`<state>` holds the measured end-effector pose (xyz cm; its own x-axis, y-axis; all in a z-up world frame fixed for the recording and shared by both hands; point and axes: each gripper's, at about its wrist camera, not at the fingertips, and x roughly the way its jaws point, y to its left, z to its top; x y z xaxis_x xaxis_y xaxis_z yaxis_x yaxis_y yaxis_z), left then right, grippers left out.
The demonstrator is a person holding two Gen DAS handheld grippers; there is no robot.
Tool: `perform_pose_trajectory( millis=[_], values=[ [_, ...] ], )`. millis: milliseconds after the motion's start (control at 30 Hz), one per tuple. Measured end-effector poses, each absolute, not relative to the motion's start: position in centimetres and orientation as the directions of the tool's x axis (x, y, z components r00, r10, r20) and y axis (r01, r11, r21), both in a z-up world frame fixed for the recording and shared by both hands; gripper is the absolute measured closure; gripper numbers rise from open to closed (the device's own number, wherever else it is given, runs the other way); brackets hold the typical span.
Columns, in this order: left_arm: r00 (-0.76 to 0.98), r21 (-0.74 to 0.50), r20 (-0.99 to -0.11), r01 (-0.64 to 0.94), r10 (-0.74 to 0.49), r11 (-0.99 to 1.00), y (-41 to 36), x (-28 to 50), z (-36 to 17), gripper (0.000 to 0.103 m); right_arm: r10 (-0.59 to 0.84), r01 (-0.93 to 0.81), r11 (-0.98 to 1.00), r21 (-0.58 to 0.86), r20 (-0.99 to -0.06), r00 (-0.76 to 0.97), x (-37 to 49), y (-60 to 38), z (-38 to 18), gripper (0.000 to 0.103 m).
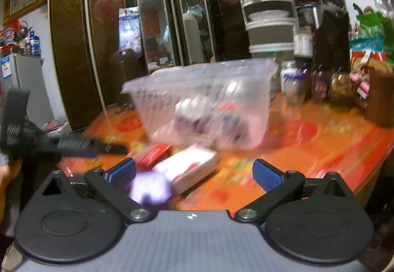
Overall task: Organize objects
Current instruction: 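Grasp the red cigarette box with the left tool while the right tool grasps the lavender cube box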
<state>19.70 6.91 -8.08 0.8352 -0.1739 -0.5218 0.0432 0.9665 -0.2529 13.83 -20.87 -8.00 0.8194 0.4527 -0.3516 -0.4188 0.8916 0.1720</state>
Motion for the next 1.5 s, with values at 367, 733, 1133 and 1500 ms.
perform_pose_trajectory(
  millis=[367, 733, 1133, 1500],
  values=[
    [0.853, -0.186, -0.506, 0.034, -0.126, 0.982, 5.9, 19.1, -8.4, 0.0, 0.472, -0.476, 0.873, 0.105, -0.427, 0.771, 15.2, -16.7, -10.4, 0.059],
    [0.811, -0.039, -0.58, 0.07, -0.079, 0.997, 2.6, 20.5, -8.7, 0.0, 0.41, -0.411, 0.907, 0.088, -0.397, 0.821, 12.9, -19.5, -11.0, 0.06],
    [0.779, 0.018, -0.625, 0.08, -0.052, 0.997, -0.7, 22.8, -9.0, 0.001, 0.374, -0.36, 0.926, 0.113, -0.392, 0.841, 13.5, -21.7, -11.3, 0.06],
    [0.783, 0.003, -0.62, 0.063, -0.048, 0.998, -1.1, 23.5, -9.0, 0.032, 0.377, -0.357, 0.926, 0.125, -0.384, 0.843, 13.8, -21.8, -11.7, 0.059]
  ],
)
